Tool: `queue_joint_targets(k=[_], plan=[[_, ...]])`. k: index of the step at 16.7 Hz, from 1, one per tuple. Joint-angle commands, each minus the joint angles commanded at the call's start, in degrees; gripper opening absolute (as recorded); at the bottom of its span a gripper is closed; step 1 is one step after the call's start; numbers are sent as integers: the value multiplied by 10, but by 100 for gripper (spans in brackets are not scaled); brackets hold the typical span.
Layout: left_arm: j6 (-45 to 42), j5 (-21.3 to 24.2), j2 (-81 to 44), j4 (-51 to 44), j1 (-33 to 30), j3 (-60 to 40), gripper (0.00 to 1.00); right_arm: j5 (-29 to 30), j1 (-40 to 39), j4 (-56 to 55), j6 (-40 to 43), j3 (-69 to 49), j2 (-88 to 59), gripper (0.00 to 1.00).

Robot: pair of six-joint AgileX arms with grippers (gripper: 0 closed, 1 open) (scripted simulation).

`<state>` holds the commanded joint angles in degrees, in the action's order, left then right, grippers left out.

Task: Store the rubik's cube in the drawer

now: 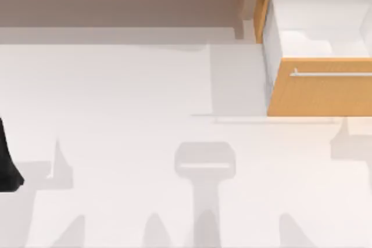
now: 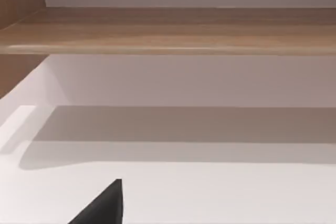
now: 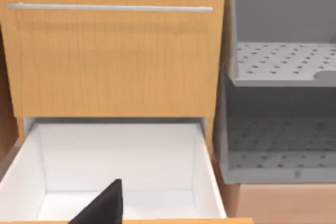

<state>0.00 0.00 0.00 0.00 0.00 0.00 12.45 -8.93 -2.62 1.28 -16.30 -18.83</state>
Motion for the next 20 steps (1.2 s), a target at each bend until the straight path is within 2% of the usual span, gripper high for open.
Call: queue_joint_targets(k=[11,15,20], plan=[[0,0,0,0,0,0,100,293,-238,-130,23,-467,-599,100],[0,0,0,0,0,0,100,357,-304,-195,21,-614,-822,100],[0,0,0,0,0,0,100,388,-354,-270,8,-743,-1034,100]])
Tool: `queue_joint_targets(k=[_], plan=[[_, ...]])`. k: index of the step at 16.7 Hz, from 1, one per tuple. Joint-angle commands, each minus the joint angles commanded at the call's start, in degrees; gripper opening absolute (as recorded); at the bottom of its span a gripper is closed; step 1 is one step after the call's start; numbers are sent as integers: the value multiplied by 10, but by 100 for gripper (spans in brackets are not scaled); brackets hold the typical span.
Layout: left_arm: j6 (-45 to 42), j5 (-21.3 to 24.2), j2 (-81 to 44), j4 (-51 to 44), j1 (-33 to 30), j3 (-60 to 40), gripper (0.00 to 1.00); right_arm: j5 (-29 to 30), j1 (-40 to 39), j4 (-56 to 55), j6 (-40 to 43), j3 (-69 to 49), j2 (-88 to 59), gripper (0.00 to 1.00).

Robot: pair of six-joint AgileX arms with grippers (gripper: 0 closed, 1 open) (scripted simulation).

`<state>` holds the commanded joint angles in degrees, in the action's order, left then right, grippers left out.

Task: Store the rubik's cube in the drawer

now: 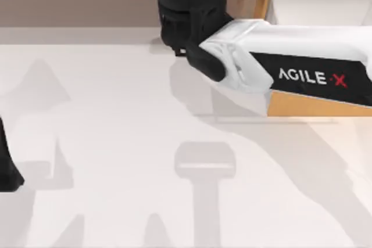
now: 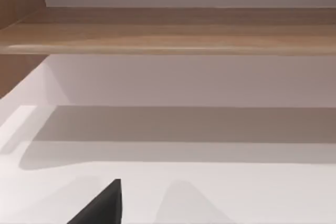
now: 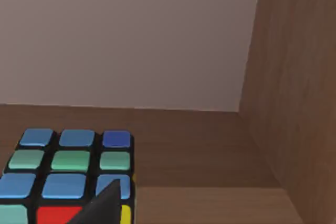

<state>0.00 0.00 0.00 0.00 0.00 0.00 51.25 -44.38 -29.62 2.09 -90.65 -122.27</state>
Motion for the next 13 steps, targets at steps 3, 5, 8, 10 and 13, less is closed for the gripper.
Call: queue_joint_targets(k=[3,5,8,10,13], plan=[[0,0,0,0,0,0,100,-1,-16,-37,-10,-50,-86,100],[0,0,0,0,0,0,100,-7,-22,-59,-18,-73,-127,100],[0,0,0,0,0,0,100,-17,-25,-82,-26,-93,-165,100],[0,0,0,0,0,0,100,-20,-26,-91,-30,-101,-179,100],[0,0,0,0,0,0,100,-20,-26,-91,-30,-101,-179,100]])
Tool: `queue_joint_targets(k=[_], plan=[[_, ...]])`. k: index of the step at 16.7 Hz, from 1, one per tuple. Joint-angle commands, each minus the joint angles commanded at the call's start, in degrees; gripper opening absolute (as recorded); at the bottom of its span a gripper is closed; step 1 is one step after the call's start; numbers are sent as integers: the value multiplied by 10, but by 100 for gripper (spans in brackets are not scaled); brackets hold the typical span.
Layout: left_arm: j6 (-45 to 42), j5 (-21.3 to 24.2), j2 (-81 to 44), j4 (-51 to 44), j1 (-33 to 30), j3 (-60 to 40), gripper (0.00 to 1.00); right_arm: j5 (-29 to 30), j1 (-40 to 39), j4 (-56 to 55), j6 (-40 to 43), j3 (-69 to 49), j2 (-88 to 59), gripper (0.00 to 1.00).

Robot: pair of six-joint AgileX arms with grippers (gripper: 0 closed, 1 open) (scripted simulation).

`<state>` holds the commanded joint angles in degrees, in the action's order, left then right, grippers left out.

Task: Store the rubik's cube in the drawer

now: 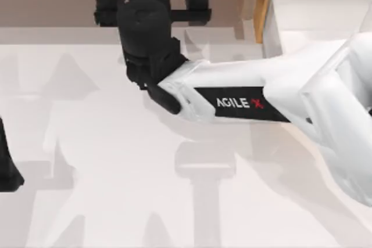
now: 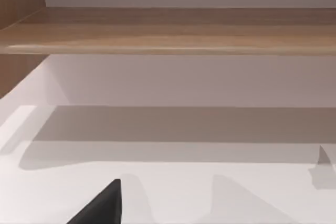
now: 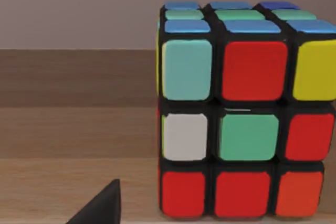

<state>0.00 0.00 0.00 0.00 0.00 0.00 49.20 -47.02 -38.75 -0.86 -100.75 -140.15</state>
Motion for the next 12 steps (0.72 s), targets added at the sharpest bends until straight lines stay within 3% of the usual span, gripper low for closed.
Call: queue_joint_targets(k=[5,12], plan=[[0,0,0,0,0,0,100,-5,6,10,0,-19,-10,100],[0,0,0,0,0,0,100,-37,38,75,2,-161,-84,100]])
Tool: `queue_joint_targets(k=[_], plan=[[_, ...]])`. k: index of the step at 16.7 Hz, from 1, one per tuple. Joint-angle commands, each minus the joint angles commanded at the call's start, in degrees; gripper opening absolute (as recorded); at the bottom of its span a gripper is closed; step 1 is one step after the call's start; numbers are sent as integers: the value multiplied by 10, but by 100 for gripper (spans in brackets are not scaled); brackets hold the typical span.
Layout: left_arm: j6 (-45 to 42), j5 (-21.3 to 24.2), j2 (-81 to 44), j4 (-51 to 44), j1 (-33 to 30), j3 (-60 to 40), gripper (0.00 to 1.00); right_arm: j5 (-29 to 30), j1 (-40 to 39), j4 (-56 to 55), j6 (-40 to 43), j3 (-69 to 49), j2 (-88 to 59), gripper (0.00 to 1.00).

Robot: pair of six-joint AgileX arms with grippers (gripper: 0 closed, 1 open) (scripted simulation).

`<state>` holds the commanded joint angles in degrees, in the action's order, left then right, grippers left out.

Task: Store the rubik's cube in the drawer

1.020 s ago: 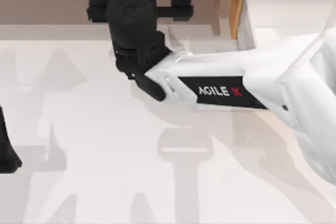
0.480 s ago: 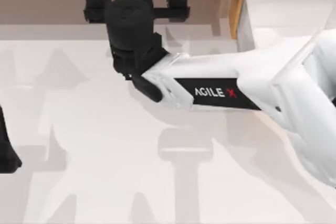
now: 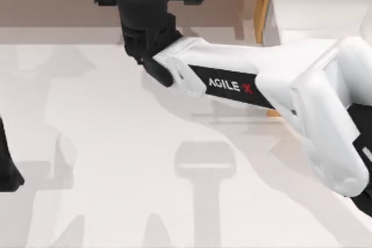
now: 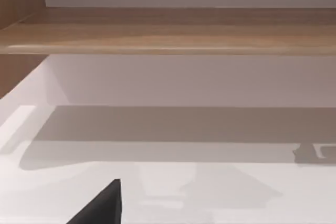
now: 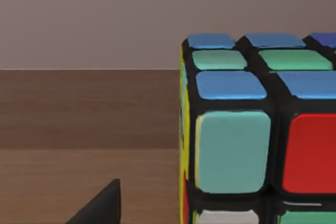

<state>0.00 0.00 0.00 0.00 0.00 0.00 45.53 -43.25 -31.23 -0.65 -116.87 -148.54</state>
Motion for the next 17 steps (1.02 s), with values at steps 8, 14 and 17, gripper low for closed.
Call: queue_joint_targets(k=[8,14,17], plan=[[0,0,0,0,0,0,100,-9,9,16,0,-35,-19,92],[0,0,0,0,0,0,100,-9,9,16,0,-35,-19,47],[0,0,0,0,0,0,100,-9,9,16,0,-35,-19,25]])
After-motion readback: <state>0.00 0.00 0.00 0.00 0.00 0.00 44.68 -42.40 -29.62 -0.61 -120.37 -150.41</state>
